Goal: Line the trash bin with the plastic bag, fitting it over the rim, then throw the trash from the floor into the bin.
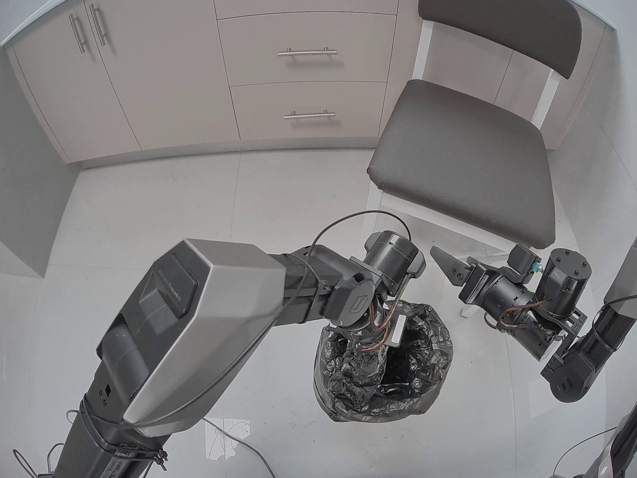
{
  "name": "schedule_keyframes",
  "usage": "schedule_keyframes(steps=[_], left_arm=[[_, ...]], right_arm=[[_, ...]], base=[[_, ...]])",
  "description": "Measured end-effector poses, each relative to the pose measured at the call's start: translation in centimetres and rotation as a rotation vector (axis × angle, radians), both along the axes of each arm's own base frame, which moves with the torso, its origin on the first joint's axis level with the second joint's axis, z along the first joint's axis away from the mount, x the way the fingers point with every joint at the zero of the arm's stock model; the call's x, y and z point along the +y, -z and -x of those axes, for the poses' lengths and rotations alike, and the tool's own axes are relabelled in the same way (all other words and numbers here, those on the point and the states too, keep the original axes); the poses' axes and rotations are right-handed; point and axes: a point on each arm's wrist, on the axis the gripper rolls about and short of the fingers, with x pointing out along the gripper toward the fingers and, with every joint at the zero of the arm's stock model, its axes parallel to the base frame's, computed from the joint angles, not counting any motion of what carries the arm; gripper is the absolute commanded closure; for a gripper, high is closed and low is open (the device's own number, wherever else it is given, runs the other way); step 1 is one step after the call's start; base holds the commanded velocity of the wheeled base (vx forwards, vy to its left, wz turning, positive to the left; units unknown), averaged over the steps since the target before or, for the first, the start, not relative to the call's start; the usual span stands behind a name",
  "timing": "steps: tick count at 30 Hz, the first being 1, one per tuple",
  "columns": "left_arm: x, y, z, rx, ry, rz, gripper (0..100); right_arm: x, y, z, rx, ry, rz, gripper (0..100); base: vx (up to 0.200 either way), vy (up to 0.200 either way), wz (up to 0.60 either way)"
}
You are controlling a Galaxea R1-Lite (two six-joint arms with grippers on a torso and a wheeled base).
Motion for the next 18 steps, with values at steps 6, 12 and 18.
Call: schedule_keyframes(steps=[6, 12, 18], left_arm=[[-0.06, 0.27, -0.02, 0.001, 0.015, -0.007, 0], [-0.23, 0.35, -0.17, -0.012, 0.016, 0.005, 0], [-0.23, 0.36, -0.04, -0.018, 0.002, -0.010, 0]], right_arm=[[0.04, -0.01, 0.02, -0.001, -0.001, 0.001, 0], [0.05, -0.01, 0.03, -0.001, -0.002, 0.001, 0], [0.04, 0.00, 0.04, 0.000, -0.001, 0.002, 0]], base=[[0.000, 0.000, 0.00], [0.000, 0.000, 0.00], [0.000, 0.000, 0.00]])
